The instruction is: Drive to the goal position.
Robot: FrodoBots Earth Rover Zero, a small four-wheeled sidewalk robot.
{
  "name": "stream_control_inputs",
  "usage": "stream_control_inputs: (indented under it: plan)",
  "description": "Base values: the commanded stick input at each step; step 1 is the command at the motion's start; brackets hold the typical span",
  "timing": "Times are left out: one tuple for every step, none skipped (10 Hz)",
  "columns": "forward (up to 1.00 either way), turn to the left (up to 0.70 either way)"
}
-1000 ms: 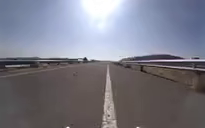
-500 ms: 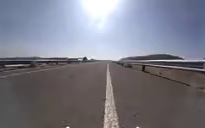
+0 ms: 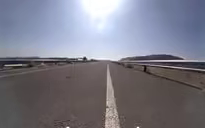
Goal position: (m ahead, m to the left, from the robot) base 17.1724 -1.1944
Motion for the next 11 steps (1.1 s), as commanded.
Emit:
stream_control_inputs:
  plan:
    - [0.7, 0.0]
    - [0.7, 0.0]
    - [0.7, 0.0]
    - [0.7, 0.0]
    - [0.7, 0.0]
    - [0.7, 0.0]
    - [0.7, 0.0]
    - [0.7, 0.0]
    - [0.7, 0.0]
    - [0.7, 0.0]
    - [0.7, 0.0]
